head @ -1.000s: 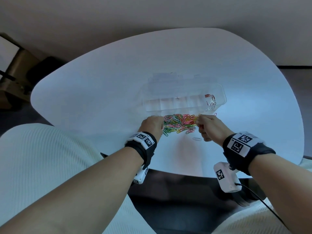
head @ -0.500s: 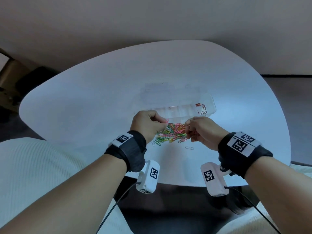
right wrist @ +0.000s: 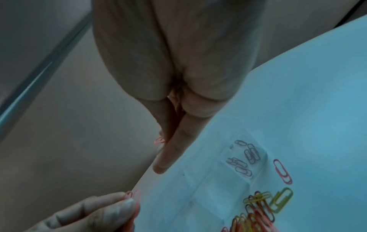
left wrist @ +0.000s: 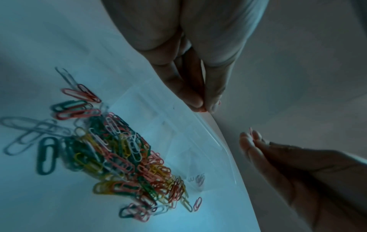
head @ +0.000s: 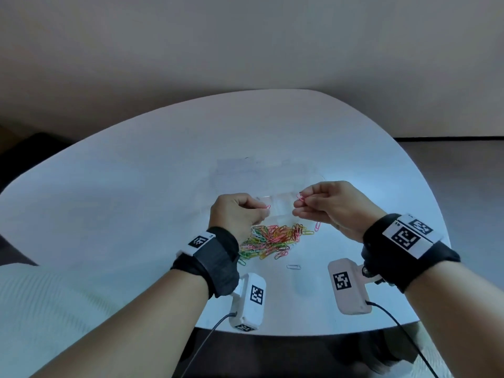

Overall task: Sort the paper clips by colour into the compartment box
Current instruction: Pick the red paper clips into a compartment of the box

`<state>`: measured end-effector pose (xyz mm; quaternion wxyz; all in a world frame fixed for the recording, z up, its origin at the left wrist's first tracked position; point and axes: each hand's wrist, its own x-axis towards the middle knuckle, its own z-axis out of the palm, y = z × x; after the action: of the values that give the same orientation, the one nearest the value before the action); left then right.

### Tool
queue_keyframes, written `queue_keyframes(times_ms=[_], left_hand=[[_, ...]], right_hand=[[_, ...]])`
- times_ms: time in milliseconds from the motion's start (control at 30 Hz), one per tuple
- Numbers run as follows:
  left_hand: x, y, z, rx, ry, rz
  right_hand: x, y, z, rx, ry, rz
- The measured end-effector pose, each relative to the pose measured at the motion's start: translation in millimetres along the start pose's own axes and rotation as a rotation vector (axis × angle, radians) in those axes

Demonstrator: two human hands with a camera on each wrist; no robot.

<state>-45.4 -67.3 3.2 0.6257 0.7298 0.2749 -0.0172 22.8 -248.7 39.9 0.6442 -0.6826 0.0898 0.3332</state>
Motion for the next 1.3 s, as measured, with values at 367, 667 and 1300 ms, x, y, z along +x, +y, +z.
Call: queue_keyframes(times_ms=[367,667,1300], left_hand=[[31,15,31,0.131,0.091,0.017],[42,12,60,0.366,-0.066,-0.078],[-13,-22,-35,0.788,0.083,-0.049]], right_hand=[[53,20,9,-0.444,0.205,0.006],[46,16,-6,-0.198,0.274,-0.127],[27,26,-19,-1.266,0.198,-0.170]])
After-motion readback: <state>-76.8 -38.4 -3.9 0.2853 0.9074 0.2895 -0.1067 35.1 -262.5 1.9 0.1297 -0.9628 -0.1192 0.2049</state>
